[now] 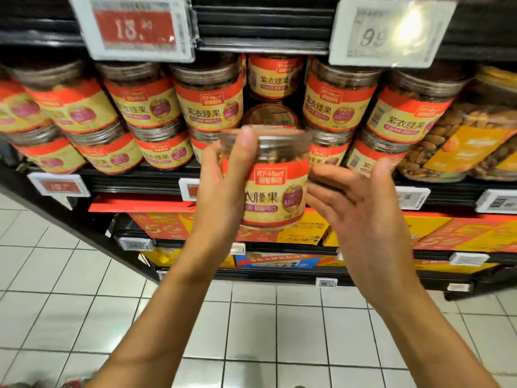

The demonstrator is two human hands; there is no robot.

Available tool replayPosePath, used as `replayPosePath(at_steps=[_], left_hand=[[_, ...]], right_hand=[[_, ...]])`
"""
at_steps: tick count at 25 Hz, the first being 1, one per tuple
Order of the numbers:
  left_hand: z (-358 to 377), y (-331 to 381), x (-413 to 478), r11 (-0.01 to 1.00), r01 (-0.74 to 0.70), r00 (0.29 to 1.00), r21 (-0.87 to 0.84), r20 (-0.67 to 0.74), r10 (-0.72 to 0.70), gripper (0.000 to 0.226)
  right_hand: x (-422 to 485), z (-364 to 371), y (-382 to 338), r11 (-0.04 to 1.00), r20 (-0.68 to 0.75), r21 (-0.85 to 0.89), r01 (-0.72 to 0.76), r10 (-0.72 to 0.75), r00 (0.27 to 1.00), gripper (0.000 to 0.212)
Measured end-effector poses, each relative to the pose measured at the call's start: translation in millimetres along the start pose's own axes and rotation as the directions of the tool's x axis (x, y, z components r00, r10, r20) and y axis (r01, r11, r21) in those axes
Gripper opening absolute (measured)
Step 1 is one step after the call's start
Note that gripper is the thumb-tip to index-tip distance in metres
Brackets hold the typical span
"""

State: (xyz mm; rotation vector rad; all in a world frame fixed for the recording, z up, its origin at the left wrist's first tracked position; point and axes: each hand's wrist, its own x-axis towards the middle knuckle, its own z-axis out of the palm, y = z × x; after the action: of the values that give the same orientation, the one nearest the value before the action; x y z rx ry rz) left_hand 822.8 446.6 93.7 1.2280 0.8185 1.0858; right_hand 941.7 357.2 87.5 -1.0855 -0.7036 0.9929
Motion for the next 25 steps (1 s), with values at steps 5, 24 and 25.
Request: replayPosePath(at_steps=[5,24,25], left_hand=[[7.6,5.1,4.3,0.947,-0.136,0.984,0.291,-0.074,0.164,0.047],[6.6,-35.1,35.2,0.918,-0.277,0.951,0.284,-0.058,0.304,0.038],[7.1,-35.5,34.4,0.918,-0.271,0.953,0.289,-0.056,0.299,0.039]], right_hand=[[-1.7,6.6,1.4,0.983,-0.032,-0.053,0.178,-0.18,0.983,0.036],[85.1,4.8,19.8,0.874,-0.002,-0.419,0.247,-0.273,0.962,0.035],[86.9,3.4,19.3,0.876,-0.019,-0.425,0.229,-0.261,0.965,0.038]])
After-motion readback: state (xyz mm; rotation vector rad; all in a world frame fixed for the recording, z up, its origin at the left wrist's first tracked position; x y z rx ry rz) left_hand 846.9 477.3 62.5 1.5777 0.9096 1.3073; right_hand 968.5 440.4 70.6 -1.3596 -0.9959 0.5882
